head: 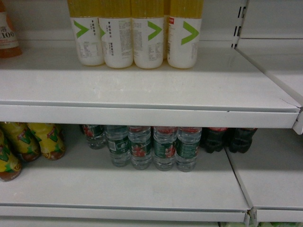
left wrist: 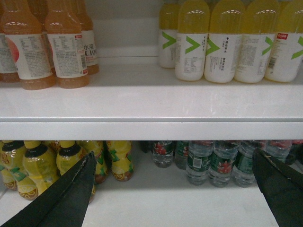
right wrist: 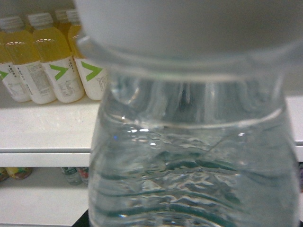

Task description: Move water from second to third shelf

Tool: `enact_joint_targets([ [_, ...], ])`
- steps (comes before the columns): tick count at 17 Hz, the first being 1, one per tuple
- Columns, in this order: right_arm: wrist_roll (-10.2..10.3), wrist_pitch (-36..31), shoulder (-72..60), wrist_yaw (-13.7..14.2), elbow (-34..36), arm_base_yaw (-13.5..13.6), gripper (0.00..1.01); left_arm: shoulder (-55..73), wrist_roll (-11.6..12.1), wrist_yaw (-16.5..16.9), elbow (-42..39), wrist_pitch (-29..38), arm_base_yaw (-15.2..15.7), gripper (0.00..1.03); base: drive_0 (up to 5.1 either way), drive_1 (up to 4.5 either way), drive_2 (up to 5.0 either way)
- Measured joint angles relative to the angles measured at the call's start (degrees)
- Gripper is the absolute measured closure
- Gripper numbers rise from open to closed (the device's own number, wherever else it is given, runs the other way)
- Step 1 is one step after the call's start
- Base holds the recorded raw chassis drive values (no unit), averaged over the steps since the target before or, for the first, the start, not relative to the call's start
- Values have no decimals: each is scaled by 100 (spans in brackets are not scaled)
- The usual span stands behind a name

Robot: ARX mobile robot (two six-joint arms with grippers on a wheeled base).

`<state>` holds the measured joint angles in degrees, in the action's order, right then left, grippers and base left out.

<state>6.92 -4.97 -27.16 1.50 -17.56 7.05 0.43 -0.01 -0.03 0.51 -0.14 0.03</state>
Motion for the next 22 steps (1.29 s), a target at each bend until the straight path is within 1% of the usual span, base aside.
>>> enact_joint_targets([
  [13, 0, 9, 0, 11, 0, 0, 58, 0, 2, 7, 0, 0, 0, 5, 0, 0, 0],
  [22, 0, 0, -4, 20, 0, -31, 58, 0, 0, 2, 0, -7, 0, 5, -446, 227, 227],
])
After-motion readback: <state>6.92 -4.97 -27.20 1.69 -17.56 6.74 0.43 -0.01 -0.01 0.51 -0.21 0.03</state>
